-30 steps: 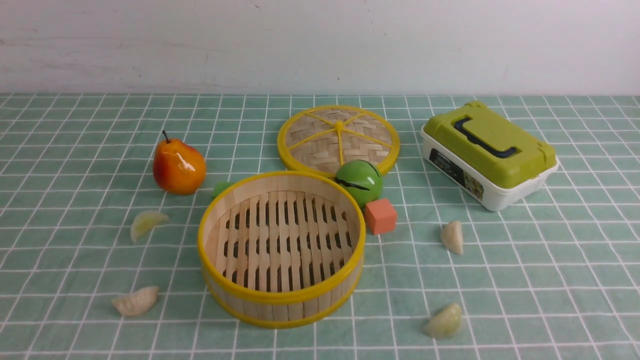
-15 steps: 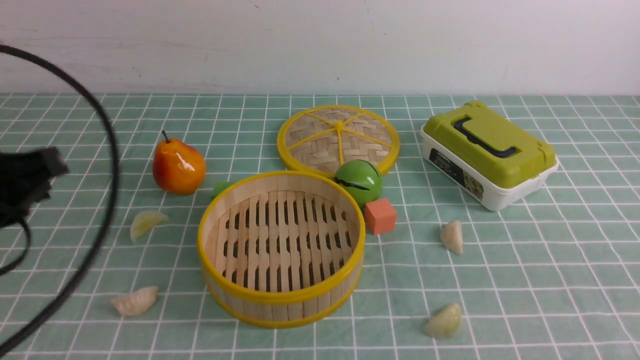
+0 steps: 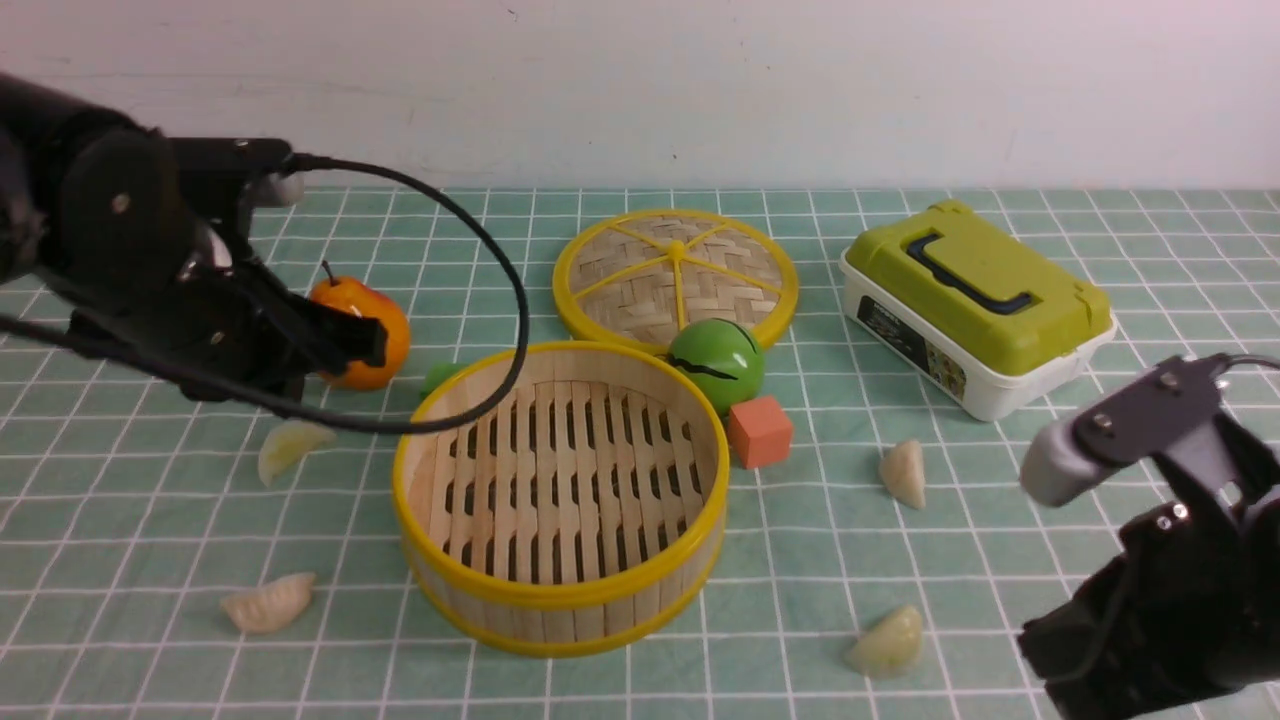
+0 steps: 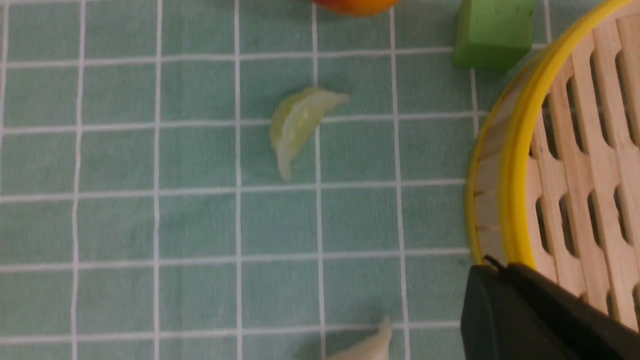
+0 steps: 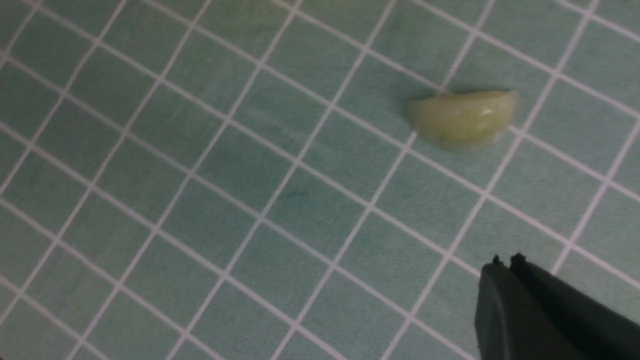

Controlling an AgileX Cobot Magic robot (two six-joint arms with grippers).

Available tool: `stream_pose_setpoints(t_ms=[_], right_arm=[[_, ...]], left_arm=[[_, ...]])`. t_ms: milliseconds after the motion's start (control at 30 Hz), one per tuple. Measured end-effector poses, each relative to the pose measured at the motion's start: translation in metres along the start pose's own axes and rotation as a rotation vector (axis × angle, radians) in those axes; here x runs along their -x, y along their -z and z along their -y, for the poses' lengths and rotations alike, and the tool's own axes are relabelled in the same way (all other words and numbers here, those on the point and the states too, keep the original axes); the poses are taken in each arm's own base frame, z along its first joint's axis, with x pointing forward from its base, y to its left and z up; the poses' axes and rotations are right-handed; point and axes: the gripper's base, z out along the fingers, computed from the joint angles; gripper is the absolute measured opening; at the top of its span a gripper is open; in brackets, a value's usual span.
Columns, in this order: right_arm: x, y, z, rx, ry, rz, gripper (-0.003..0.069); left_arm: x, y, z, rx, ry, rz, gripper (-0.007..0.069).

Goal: Put the dumplings into the steamer on the table with the blue tablecloth.
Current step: 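Reach for and grasp a dumpling on the table with the left gripper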

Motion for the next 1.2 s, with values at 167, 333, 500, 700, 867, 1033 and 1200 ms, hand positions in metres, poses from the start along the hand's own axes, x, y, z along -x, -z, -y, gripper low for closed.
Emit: stream_pose_setpoints(t_ms=[167,333,500,700,867,1033,1200], right_arm=[[0.002,-0.001,-0.004,0.038,0.051,-0.002,0.0001],[0.002,-0.001,-0.004,0.041,0.077,0.001,0.0004],[0.002,-0.001,-0.004,0.040,0.082,0.003,0.0010],[0.004,-0.001,-0.003,0.031,0.084,0.021,0.0014],[0.004,-0.001,-0.003,0.032,0.083,0.023,0.0022],[0.004,-0.001,-0.003,0.033,0.082,0.023,0.0028],[0.004,-0.001,-0.004,0.034,0.081,0.024,0.0034]], left_arm=[[0.027,-0.039,-0.004,0.037,-0.017,-0.061,0.0166],[0.043,-0.085,-0.032,0.103,0.033,-0.167,0.0311],[0.041,-0.123,-0.049,0.132,0.056,-0.255,0.0338],[0.031,-0.153,-0.048,0.121,-0.018,-0.297,0.0340],[0.029,-0.161,-0.048,0.121,-0.030,-0.297,0.0276],[0.030,-0.159,-0.047,0.118,-0.012,-0.313,0.0198],[0.042,-0.133,-0.042,0.070,0.063,-0.341,0.0173]])
